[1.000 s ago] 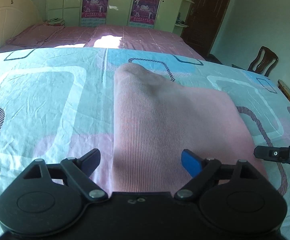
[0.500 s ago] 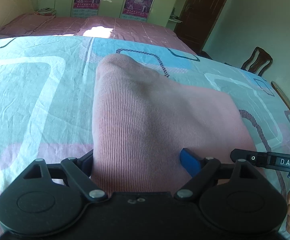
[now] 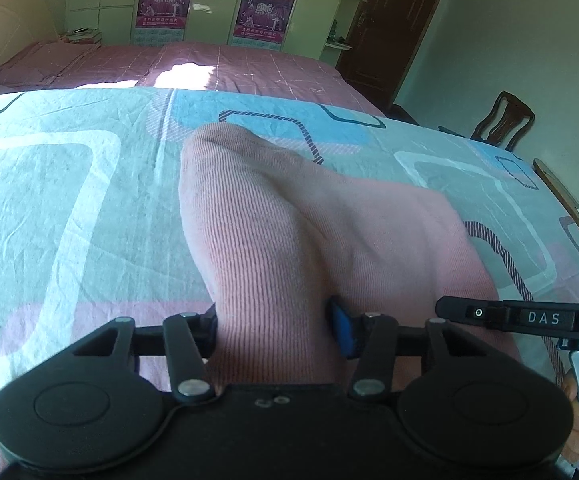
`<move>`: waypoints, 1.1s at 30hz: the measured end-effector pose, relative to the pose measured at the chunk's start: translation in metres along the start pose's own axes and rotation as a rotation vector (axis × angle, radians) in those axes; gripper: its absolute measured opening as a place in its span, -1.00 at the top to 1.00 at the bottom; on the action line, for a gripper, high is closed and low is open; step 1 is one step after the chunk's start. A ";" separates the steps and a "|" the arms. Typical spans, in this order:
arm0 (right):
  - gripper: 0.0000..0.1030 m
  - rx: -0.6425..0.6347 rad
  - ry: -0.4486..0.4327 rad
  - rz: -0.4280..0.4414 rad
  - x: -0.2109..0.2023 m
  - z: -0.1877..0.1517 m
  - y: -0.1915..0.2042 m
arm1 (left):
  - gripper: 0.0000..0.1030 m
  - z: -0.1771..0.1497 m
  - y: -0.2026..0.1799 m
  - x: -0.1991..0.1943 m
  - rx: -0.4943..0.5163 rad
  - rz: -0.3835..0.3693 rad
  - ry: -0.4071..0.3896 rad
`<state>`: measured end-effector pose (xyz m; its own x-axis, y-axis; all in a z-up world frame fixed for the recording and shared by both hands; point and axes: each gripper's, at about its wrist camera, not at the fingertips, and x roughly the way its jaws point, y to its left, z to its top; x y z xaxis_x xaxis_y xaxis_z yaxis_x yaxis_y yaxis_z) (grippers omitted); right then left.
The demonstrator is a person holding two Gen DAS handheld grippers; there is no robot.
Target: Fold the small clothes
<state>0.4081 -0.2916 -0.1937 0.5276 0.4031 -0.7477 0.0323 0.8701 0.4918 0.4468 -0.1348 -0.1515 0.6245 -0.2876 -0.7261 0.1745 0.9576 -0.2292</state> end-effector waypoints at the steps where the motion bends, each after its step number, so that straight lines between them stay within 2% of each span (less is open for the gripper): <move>1: 0.55 0.000 -0.001 0.000 -0.001 0.000 0.001 | 0.22 0.001 0.000 -0.002 0.002 0.000 -0.002; 6: 0.58 0.039 -0.021 0.053 -0.013 0.004 0.003 | 0.36 0.005 -0.006 -0.013 0.032 0.003 -0.018; 14: 0.59 0.012 -0.057 0.124 -0.037 0.007 0.034 | 0.40 0.014 -0.018 -0.039 0.056 -0.011 -0.055; 20: 0.59 0.020 -0.068 0.174 -0.051 0.006 0.063 | 0.41 0.016 -0.008 -0.068 0.048 -0.004 -0.076; 24: 0.59 0.003 -0.079 0.186 -0.056 0.000 0.098 | 0.41 0.017 0.013 -0.092 0.049 -0.001 -0.099; 28: 0.59 -0.016 -0.091 0.195 -0.053 -0.012 0.147 | 0.41 0.016 0.049 -0.118 0.051 -0.006 -0.120; 33: 0.59 0.013 -0.109 0.186 -0.039 -0.037 0.217 | 0.41 0.013 0.120 -0.152 0.041 -0.035 -0.125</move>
<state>0.3630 -0.1079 -0.0741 0.6141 0.5224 -0.5916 -0.0633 0.7797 0.6229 0.3822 0.0238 -0.0604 0.7070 -0.3187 -0.6314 0.2271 0.9477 -0.2241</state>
